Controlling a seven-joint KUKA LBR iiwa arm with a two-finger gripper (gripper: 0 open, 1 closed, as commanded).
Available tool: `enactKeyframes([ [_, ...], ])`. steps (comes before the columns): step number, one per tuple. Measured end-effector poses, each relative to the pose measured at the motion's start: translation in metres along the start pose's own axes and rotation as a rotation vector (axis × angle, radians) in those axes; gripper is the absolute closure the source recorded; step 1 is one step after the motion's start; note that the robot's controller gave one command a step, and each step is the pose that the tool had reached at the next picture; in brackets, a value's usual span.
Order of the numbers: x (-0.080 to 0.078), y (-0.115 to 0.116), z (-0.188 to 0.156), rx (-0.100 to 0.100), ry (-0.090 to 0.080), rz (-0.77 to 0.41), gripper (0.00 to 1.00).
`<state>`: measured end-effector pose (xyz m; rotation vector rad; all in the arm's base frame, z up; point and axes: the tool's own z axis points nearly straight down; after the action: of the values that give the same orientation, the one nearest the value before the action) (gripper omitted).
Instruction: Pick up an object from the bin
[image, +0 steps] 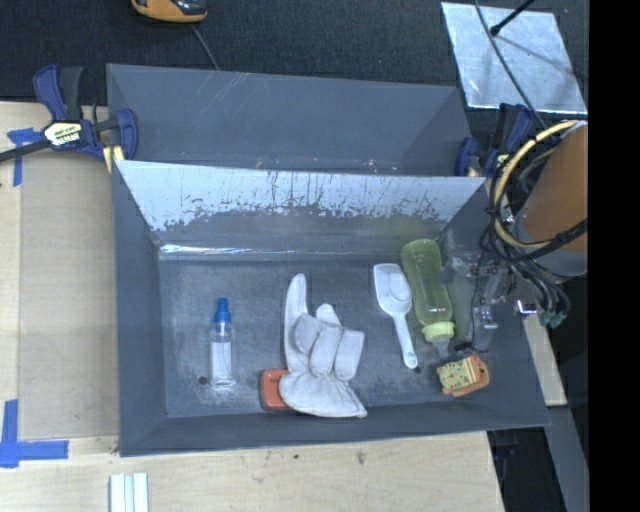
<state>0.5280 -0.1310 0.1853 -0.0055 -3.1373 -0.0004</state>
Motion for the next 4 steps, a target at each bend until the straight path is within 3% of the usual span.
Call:
enactKeyframes([
  [1, -0.002, 0.001, -0.005, 0.001, -0.008, -0.003, 0.00],
  [2, -0.010, 0.041, 0.061, 0.000, -0.011, 0.111, 0.00],
  [3, -0.009, 0.075, 0.070, 0.001, -0.008, -0.110, 0.00],
  [4, -0.011, 0.085, 0.066, 0.000, -0.011, -0.201, 0.00],
])
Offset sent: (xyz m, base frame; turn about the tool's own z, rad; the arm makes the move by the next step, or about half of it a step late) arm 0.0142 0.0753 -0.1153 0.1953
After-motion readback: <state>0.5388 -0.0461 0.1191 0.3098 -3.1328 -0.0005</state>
